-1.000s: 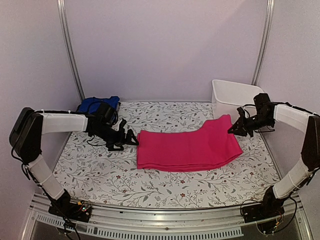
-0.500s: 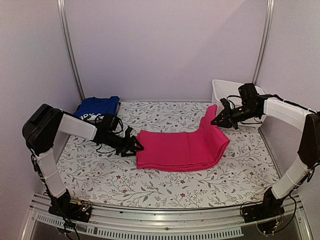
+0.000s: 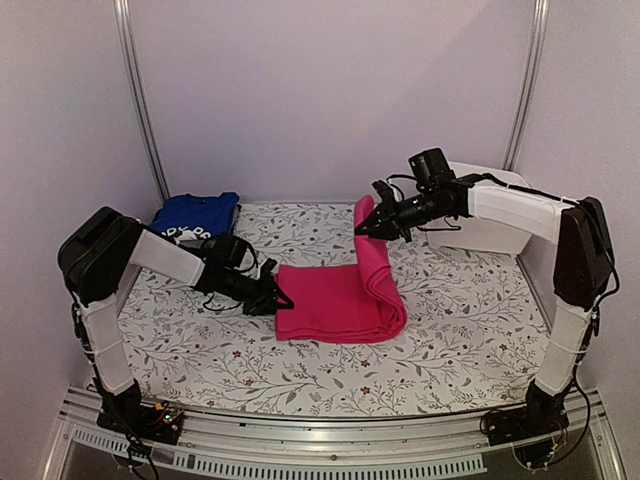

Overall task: Fold and stack the mixed laundry pile
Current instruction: Fold the 1/2-rectangle-folded trousers at the center of the board.

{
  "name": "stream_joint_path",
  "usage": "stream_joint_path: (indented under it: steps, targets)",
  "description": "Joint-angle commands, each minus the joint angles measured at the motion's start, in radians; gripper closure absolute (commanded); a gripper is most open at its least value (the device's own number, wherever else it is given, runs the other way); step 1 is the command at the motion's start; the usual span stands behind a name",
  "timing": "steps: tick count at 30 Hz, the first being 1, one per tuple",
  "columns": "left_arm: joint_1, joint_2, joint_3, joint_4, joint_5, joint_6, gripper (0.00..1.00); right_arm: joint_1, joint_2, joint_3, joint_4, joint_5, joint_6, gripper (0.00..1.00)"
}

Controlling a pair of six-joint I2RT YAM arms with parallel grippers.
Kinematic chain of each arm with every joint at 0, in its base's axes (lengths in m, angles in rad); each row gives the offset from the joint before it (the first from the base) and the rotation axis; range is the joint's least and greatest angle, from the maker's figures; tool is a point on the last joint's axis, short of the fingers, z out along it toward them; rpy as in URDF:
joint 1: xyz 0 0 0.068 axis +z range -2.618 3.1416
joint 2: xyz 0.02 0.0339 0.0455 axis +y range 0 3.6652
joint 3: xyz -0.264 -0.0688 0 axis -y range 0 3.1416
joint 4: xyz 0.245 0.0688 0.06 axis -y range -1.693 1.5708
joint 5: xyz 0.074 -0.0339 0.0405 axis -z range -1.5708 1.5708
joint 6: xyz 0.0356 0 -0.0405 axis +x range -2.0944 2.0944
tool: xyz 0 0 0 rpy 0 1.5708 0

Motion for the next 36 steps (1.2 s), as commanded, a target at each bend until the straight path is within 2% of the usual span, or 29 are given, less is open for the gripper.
stream_joint_path:
  steps: [1,12,25,36]
  targets:
    - [-0.021,0.025,0.007,0.044,0.035,0.005,0.91,0.096,0.11,0.115,0.12,-0.041,0.072,1.0]
    - [-0.025,0.066,0.013,0.06,0.058,0.01,1.0,0.222,0.374,0.336,0.161,-0.048,0.138,1.0]
    - [-0.023,0.09,0.013,0.065,0.07,0.023,1.0,0.276,0.497,0.403,0.254,-0.096,0.231,1.0]
    - [-0.023,0.097,0.01,0.049,0.065,0.04,1.0,0.303,0.564,0.39,0.359,-0.131,0.322,1.0]
